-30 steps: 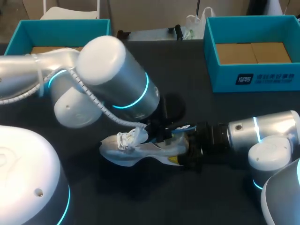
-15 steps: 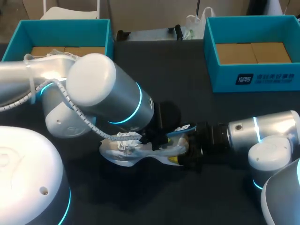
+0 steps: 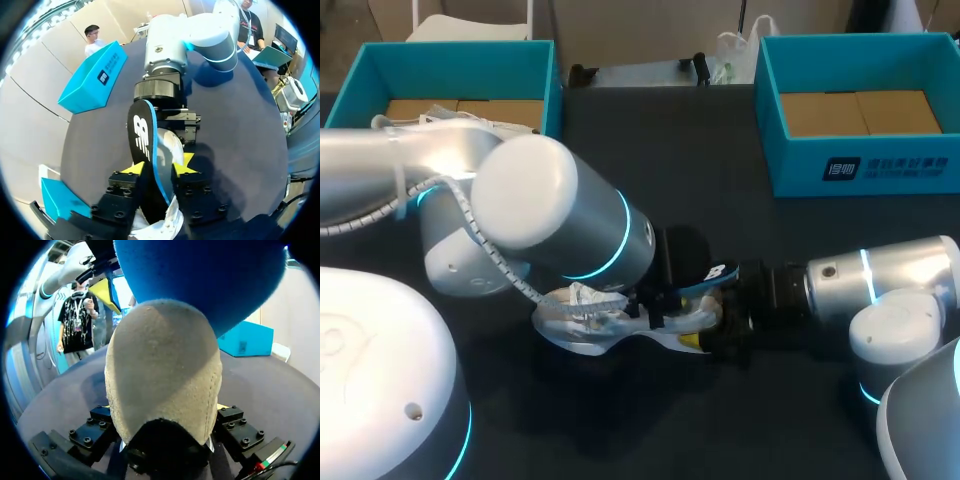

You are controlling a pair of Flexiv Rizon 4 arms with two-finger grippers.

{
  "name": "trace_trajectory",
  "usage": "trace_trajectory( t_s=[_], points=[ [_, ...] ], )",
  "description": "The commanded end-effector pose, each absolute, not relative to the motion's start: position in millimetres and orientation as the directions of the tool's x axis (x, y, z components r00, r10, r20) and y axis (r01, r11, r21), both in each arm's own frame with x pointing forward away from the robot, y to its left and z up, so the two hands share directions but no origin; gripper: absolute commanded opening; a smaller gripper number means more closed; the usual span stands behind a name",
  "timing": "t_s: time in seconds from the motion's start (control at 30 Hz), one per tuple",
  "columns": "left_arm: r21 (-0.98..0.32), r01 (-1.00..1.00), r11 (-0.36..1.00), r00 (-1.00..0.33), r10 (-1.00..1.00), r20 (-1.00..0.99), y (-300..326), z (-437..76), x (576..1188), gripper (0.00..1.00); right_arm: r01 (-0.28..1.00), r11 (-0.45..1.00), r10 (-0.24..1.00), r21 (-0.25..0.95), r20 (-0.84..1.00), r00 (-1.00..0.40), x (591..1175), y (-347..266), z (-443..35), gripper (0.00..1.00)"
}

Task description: Take the shoe out of the shoebox, open the shoe tongue, remove and reinsert the insole, then place the shoe into the shoebox

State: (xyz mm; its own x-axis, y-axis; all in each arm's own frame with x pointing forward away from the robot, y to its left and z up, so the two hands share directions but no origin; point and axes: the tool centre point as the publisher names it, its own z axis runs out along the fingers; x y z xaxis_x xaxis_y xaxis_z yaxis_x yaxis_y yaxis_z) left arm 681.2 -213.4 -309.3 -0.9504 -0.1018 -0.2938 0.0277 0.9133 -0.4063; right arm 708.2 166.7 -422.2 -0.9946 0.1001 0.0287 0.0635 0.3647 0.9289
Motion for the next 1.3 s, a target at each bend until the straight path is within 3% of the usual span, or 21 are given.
trace_trajectory(
  t_s=[0.03,0.17,0.23,0.4,0.5,0.8,0.9,1.3],
  points=[
    [-0.41,0.025,0.912,-0.952,-0.103,-0.288,-214,-315,684,0.22,0.065,0.369,0.102,0.927,0.029,-0.994,708,168,-421,0.0],
    [-0.406,0.018,0.914,-0.952,-0.108,-0.286,-213,-320,685,0.29,0.065,0.369,0.102,0.927,0.029,-0.994,708,168,-421,0.0],
    [-0.406,0.013,0.914,-0.949,-0.117,-0.293,-213,-322,684,0.42,0.065,0.369,0.102,0.927,0.029,-0.994,708,168,-421,0.0],
    [-0.416,0.0,0.91,-0.942,-0.139,-0.306,-213,-325,682,0.58,0.065,0.369,0.102,0.927,0.029,-0.994,708,168,-421,0.0],
    [-0.42,-0.008,0.908,-0.937,-0.154,-0.315,-215,-328,684,0.63,0.065,0.369,0.102,0.927,0.029,-0.994,708,168,-421,0.0],
    [-0.424,-0.026,0.905,-0.924,-0.183,-0.335,-218,-331,692,0.63,0.065,0.369,0.102,0.927,0.029,-0.994,708,168,-421,0.0],
    [-0.414,-0.022,0.91,-0.917,-0.184,-0.355,-221,-334,695,0.72,0.065,0.369,0.102,0.927,0.029,-0.994,708,168,-421,0.0],
    [-0.409,-0.03,0.912,-0.905,-0.198,-0.376,-227,-342,707,0.58,0.065,0.369,0.102,0.927,0.029,-0.994,708,168,-421,0.0]
  ],
)
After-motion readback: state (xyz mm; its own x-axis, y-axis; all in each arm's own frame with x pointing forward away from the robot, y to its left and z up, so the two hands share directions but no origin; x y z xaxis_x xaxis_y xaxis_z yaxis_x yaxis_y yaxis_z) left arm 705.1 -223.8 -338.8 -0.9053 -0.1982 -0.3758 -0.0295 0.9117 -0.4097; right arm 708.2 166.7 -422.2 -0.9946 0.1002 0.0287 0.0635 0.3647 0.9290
